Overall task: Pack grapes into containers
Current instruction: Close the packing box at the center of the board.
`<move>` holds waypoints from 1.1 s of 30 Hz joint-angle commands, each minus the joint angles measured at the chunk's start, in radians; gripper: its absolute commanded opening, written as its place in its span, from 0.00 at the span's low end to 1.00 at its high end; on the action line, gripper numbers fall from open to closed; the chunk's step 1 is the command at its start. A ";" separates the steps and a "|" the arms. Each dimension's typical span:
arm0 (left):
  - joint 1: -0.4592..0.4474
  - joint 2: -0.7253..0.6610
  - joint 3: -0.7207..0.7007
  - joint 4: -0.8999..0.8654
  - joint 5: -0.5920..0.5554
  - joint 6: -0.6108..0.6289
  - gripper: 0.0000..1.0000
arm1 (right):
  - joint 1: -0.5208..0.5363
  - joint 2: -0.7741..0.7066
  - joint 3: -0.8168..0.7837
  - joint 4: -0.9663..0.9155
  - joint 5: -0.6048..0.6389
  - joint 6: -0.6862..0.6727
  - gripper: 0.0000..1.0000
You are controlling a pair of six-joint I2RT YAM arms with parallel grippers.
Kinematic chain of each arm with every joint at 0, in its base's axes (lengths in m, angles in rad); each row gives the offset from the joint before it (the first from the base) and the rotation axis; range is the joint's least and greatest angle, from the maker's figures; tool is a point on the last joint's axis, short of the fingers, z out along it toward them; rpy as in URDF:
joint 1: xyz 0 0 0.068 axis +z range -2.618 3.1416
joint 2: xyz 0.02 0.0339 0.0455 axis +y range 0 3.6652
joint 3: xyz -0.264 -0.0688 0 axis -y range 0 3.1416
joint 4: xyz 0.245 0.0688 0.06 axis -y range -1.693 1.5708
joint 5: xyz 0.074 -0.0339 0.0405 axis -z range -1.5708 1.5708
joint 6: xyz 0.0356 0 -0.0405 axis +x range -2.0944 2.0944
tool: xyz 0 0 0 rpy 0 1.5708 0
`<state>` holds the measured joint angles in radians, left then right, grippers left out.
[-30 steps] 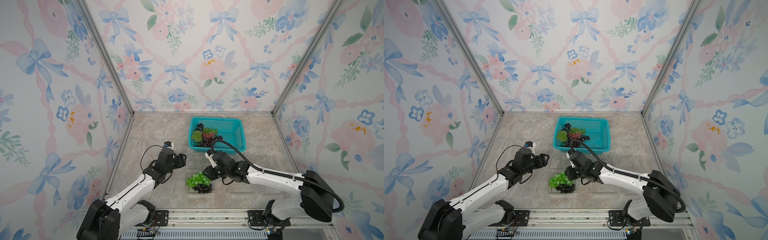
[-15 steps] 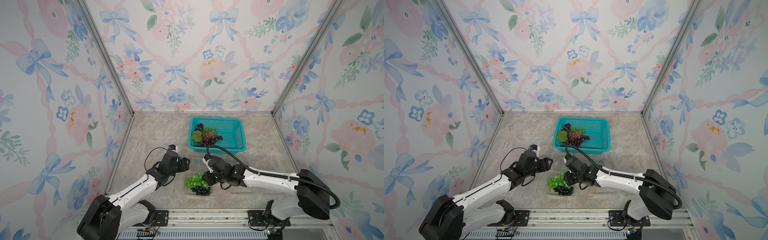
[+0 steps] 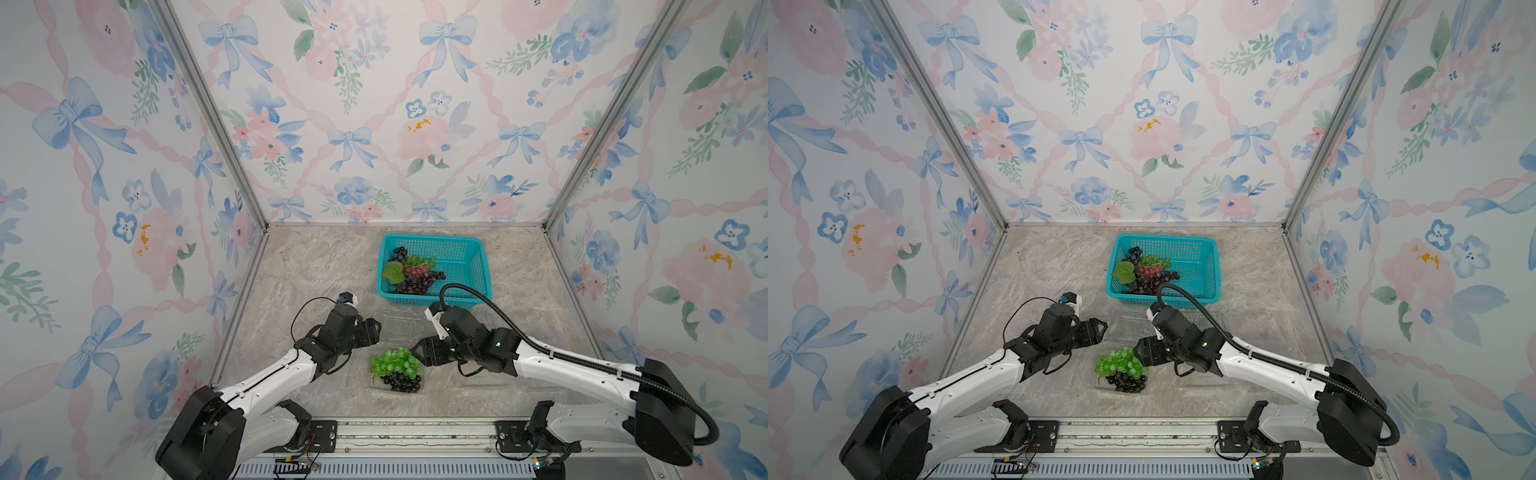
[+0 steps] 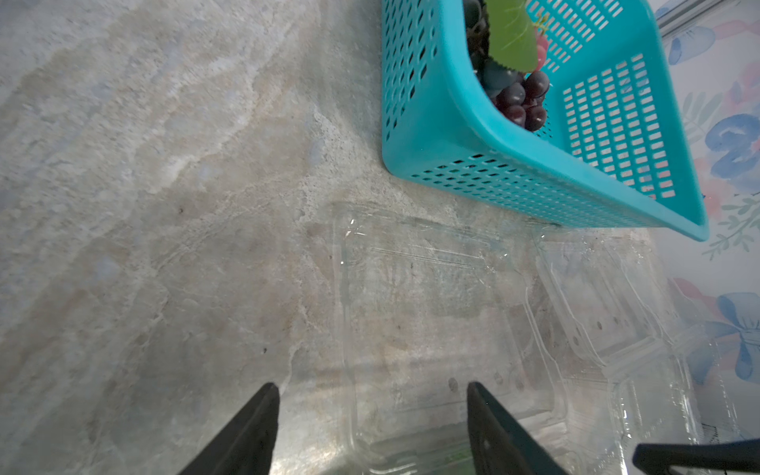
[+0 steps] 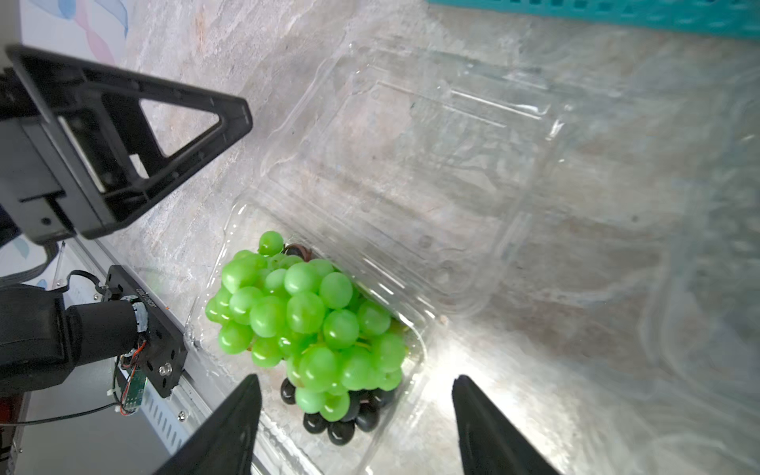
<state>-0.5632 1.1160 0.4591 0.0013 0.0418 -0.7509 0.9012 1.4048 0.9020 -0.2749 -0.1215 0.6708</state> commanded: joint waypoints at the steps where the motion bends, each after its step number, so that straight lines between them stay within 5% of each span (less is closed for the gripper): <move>1: -0.005 0.023 -0.013 0.017 0.027 0.027 0.76 | -0.050 0.018 -0.037 0.043 -0.068 0.011 0.78; 8: -0.002 0.092 -0.007 0.092 0.086 0.029 0.77 | -0.143 0.092 -0.044 0.170 -0.151 0.039 0.80; 33: 0.005 0.168 -0.080 0.342 0.190 -0.020 0.76 | -0.184 0.319 -0.025 0.442 -0.173 0.119 0.84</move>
<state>-0.5629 1.2964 0.3878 0.2955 0.2104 -0.7639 0.7269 1.6878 0.8635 0.1104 -0.2844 0.7750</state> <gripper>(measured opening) 0.763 0.847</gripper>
